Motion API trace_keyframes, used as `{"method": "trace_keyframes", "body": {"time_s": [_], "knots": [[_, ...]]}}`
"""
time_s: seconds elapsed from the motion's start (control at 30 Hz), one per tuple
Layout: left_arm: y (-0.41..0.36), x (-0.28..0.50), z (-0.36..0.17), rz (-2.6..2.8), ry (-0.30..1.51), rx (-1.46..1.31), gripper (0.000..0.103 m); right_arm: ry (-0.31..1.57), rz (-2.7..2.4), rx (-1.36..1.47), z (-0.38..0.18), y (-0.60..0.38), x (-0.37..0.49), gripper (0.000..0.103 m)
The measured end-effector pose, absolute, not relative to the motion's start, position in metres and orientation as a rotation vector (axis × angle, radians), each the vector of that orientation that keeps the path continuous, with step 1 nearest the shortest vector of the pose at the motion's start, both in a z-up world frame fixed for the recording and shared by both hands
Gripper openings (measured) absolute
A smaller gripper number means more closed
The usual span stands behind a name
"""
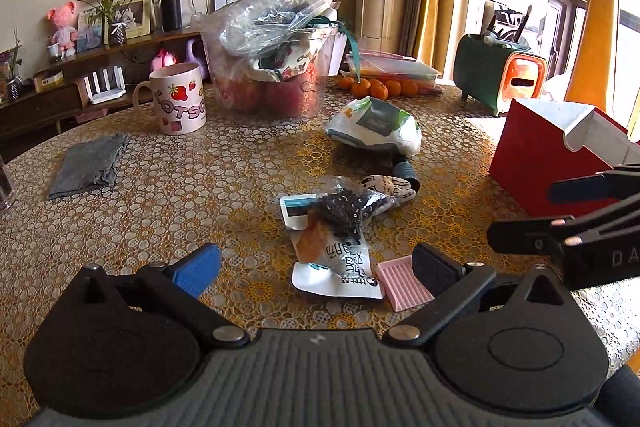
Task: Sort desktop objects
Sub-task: 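Grasp the white sausage packet with the left tool while the right tool grasps the black mesh bag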
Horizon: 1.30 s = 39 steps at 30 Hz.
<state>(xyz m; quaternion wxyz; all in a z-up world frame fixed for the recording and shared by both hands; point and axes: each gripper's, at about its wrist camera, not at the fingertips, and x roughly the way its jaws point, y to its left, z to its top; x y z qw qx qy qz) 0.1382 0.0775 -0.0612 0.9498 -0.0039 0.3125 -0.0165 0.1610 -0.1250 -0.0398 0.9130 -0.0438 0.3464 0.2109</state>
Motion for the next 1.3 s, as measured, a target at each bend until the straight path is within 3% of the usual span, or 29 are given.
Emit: {"method": "trace_keyframes", "body": {"time_s": [0.8,1.17,1.3], "knots": [[0.074,0.204,-0.114,-0.035,0.733,0.0,0.102,0.756,0.596,-0.169,-0.058,-0.054,0.234,0.081],[0.07,0.214,-0.121,-0.026,0.727,0.002,0.101,0.839,0.64,-0.202,-0.079,-0.026,0.252,0.059],[0.066,0.216,-0.12,-0.033,0.718,0.018,0.093,0.833,0.628,-0.234,-0.081,-0.023,0.251,0.052]]}}
